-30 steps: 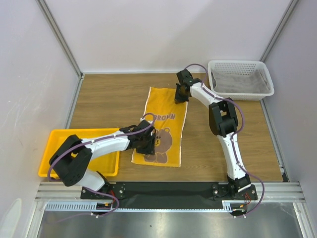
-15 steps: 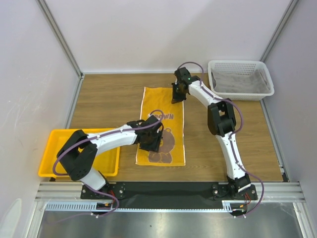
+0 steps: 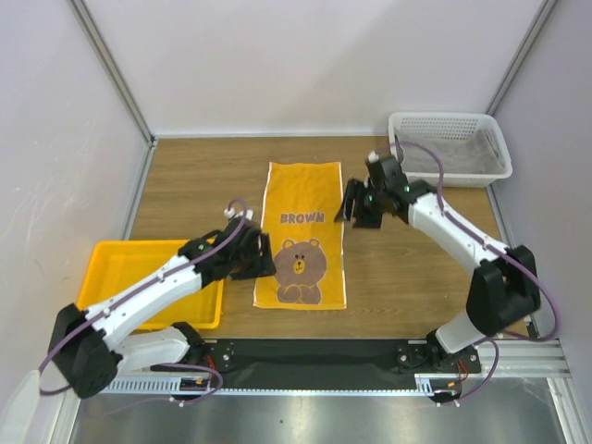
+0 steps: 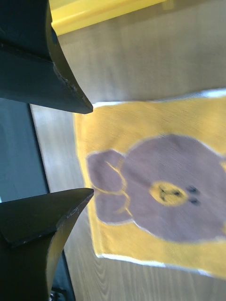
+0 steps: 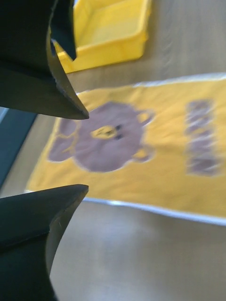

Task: Fold and stack the towels
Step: Fold the towel

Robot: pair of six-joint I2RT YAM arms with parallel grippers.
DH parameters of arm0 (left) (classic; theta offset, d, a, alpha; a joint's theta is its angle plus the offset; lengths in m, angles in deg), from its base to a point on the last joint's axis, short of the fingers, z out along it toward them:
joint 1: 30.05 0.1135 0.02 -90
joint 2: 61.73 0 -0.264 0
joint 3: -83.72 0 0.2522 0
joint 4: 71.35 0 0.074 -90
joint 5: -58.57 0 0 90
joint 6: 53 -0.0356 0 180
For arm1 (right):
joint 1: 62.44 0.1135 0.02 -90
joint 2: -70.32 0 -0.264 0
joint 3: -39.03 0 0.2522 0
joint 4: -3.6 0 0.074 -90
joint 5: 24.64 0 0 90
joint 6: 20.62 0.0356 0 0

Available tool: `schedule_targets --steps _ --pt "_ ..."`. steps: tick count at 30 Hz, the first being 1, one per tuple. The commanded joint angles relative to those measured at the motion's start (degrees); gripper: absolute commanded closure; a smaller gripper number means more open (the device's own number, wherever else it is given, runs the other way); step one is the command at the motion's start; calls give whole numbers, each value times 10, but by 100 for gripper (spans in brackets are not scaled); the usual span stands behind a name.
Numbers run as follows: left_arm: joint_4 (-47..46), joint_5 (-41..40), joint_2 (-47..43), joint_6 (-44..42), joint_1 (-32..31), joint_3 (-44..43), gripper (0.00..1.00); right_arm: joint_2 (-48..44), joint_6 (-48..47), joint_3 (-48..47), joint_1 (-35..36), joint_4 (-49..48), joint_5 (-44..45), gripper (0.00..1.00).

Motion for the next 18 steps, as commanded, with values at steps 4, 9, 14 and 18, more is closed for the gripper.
schedule_targets --steps 4,9,14,18 --pt "-10 32 -115 154 0 124 32 -109 159 194 48 -51 13 36" --pt "-16 28 -155 230 -1 186 33 -152 229 281 80 -95 8 35" --pt "-45 32 -176 282 0 238 35 -146 260 299 121 -97 33 36" --pt "-54 26 -184 298 0 258 36 -147 281 314 142 -88 44 37"
